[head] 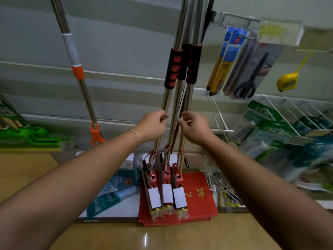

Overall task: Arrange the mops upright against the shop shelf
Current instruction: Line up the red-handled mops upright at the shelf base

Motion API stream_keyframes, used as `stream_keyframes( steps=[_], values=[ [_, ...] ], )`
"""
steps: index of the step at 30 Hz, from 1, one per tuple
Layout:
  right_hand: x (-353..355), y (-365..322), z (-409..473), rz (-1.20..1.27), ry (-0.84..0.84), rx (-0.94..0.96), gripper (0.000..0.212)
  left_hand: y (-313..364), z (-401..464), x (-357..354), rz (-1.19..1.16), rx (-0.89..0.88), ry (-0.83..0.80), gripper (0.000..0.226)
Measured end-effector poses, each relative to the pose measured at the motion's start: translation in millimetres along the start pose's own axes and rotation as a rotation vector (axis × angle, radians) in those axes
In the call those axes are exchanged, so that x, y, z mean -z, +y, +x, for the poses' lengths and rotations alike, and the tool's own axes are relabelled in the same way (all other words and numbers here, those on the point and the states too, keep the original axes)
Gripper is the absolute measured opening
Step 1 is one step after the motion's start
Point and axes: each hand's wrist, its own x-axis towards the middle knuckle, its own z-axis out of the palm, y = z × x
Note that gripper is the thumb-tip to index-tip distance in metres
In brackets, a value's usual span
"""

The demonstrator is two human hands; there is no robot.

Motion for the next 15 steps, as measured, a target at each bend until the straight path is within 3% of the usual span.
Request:
stream_keyframes(
  steps=[15],
  values=[
    [-13.6,64.8,11.1,0.003,-0.062,-0.198,0.042,0.6,44.3,-64.1,0.012,0.107,-0.171,0.052]
  ],
)
